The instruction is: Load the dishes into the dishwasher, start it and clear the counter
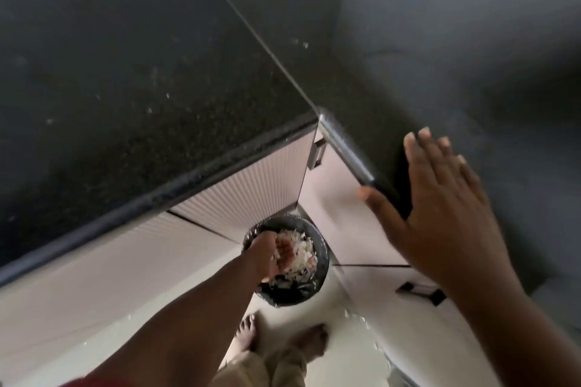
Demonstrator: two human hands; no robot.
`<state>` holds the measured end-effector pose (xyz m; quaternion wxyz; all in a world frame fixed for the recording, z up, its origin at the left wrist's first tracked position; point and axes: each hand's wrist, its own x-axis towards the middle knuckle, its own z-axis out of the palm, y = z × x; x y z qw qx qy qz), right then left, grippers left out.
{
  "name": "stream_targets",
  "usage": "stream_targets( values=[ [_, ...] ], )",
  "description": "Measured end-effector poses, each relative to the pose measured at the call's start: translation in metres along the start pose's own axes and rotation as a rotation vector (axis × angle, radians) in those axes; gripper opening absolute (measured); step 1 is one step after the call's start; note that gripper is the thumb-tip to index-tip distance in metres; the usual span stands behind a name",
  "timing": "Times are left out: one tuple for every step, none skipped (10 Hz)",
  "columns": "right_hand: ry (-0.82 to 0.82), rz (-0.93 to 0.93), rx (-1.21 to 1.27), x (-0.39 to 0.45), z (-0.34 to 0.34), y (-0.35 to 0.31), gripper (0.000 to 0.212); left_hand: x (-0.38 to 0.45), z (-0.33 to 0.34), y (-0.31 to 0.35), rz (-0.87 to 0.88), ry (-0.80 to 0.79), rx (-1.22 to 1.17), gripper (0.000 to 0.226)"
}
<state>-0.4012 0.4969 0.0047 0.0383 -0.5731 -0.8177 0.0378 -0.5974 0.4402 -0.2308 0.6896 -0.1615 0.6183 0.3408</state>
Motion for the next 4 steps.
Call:
stream_targets(
  values=[
    [0.028, 0.013, 0.029, 0.002, 0.001, -0.001, 0.092, 0.024, -0.011, -0.004, 0.018, 0.058, 0.124, 0.032],
    [0.037, 0.027, 0.042, 0.002, 0.001, -0.002, 0.092, 0.037, -0.017, -0.005, -0.017, 0.057, 0.136, 0.045],
    [0.058, 0.036, 0.084, 0.001, -0.001, -0.002, 0.094, 0.043, -0.020, -0.002, -0.089, 0.053, 0.222, 0.067],
    [0.050, 0.047, 0.094, 0.002, -0.004, -0.005, 0.093, 0.045, -0.022, -0.004, -0.141, 0.014, 0.314, 0.095]
  ],
)
